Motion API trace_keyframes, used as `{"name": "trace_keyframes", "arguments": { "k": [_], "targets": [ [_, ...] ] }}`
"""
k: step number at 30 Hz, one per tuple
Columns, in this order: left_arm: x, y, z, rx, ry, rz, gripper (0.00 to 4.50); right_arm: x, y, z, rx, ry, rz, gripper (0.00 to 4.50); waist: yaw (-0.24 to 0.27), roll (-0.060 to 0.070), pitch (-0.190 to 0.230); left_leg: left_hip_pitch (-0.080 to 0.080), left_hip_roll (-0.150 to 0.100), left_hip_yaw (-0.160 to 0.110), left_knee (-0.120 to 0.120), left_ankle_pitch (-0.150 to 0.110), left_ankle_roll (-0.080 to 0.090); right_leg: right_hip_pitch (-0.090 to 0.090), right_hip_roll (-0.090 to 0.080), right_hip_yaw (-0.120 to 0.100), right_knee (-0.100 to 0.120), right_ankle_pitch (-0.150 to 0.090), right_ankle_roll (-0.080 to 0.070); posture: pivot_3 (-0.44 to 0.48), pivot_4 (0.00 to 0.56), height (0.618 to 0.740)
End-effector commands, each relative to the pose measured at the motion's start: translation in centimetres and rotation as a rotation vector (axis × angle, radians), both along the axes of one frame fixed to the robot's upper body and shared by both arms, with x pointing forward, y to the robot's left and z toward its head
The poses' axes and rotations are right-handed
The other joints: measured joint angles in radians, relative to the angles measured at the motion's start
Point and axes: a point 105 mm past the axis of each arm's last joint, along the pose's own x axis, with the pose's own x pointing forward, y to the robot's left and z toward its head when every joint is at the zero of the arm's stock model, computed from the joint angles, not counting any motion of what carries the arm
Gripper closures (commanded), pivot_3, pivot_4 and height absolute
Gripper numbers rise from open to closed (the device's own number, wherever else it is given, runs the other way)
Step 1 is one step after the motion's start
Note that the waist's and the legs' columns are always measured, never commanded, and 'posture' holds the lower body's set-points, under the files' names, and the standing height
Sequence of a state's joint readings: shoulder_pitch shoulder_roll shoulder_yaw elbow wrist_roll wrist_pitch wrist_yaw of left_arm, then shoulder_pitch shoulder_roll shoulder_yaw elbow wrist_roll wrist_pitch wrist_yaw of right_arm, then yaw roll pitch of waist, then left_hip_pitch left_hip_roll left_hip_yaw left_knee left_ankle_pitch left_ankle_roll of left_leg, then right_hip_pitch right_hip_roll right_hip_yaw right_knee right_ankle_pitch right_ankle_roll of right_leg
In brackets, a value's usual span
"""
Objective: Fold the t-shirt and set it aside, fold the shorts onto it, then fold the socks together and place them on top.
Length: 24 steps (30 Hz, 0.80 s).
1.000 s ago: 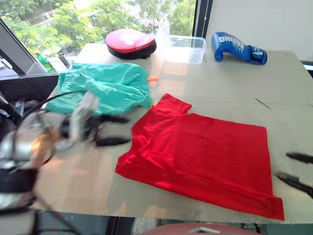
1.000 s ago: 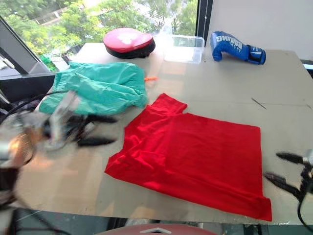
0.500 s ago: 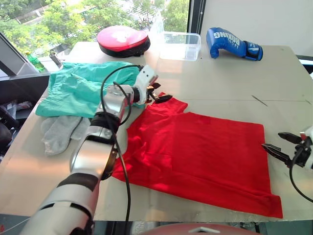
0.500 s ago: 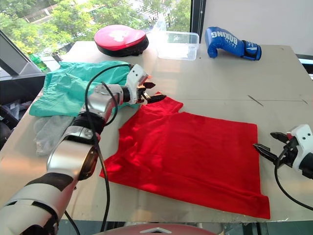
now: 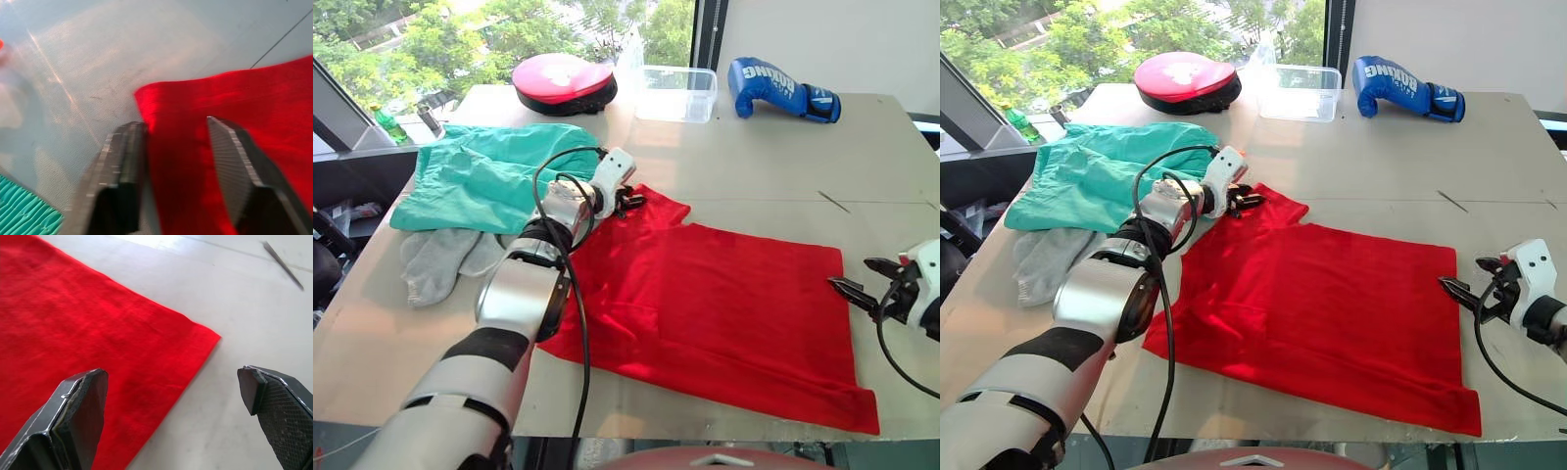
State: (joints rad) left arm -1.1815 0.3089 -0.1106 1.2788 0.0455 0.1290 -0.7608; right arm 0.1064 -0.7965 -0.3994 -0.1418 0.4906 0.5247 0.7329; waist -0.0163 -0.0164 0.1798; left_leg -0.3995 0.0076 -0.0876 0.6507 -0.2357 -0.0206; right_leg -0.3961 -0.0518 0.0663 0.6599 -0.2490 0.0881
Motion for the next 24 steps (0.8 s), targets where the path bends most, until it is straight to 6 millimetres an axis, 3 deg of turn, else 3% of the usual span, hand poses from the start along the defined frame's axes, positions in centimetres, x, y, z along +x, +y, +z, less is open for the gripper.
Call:
{"name": "trace_keyframes", "arguments": {
  "k": [1, 2, 15, 24],
  "targets": [
    [-0.8, -1.0, -1.0, -0.026, 0.073, -0.052, 4.24, 0.4, 0.1, 0.9, -0.012, -0.022, -0.008, 0.00, 0.002, 0.000, 0.000, 0.000, 0.000, 0.000, 0.000, 0.000, 0.000, 0.000, 0.000, 0.000, 0.000, 0.000, 0.000, 0.000, 0.150, 0.731],
    [-0.8, -1.0, -1.0, -0.027, 0.072, -0.053, 4.45, 0.5, 0.1, 0.9, -0.009, -0.021, -0.010, 0.00, 0.004, 0.000, 0.000, 0.000, 0.000, 0.000, 0.000, 0.000, 0.000, 0.000, 0.000, 0.000, 0.000, 0.000, 0.000, 0.000, 0.150, 0.731],
    [-0.9, -1.0, 2.1, -0.086, -0.025, -0.174, 4.45, 2.4, -1.0, 0.5, 0.074, 0.015, -0.065, 0.00, -0.005, 0.000, 0.000, 0.000, -0.001, 0.000, 0.000, 0.000, 0.000, 0.000, -0.001, 0.000, 0.001, -0.001, 0.001, 0.000, 0.150, 0.731],
    [-2.2, -1.4, 6.3, -0.139, -0.134, -0.340, 4.45, 4.1, -1.0, 0.3, 0.060, 0.035, -0.054, 0.00, -0.013, 0.000, 0.000, -0.001, -0.001, 0.000, 0.000, 0.000, 0.000, -0.001, -0.001, 0.000, 0.001, -0.001, 0.001, 0.000, 0.150, 0.731]
  ]
}}
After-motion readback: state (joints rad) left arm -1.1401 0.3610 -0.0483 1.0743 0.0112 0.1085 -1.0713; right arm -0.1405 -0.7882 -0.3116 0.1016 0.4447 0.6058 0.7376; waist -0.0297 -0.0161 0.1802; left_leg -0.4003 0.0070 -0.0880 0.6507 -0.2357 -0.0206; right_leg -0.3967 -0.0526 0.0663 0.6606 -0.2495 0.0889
